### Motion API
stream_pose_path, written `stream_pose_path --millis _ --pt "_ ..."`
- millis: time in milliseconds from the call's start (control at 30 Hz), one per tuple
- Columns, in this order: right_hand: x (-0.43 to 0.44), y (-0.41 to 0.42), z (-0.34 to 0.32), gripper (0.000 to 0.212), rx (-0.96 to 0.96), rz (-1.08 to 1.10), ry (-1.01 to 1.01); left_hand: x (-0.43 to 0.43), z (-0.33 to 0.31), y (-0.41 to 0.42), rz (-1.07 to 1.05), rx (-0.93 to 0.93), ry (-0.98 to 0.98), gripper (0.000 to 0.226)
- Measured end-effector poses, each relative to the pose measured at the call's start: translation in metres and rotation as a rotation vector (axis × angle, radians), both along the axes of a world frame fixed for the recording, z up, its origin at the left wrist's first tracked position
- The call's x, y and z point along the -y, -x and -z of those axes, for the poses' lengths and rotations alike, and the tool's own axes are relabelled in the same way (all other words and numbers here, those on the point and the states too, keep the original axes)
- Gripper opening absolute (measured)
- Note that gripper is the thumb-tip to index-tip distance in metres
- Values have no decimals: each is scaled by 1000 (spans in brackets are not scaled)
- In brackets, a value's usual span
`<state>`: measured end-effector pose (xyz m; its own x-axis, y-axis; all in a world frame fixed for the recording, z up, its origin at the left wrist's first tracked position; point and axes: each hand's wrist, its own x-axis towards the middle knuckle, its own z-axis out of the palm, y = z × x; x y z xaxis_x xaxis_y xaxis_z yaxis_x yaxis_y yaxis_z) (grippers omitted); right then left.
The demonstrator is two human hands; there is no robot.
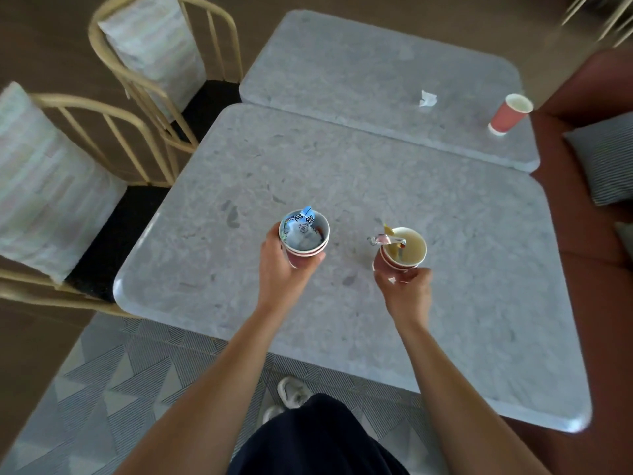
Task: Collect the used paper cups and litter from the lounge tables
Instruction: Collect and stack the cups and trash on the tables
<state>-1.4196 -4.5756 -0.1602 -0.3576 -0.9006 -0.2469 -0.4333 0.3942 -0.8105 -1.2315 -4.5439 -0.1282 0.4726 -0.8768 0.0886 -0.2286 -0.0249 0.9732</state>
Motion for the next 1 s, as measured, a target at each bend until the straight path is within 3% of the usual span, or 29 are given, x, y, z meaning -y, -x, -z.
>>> stream_pose_path --millis 267,467,867,1000 --pt "24 4 11 90 41 11 98 10 11 11 48 -10 -47 62" --pt "38 6 16 70 20 -26 102 16 14 9 44 -36 -94 57" --pt "50 -58 -29 68 144 -290 182 5 -10 -38 -185 -40 -219 63" --pt "51 -95 -44 67 196 -431 188 -12 -27 -63 -322 -18 -215 56"
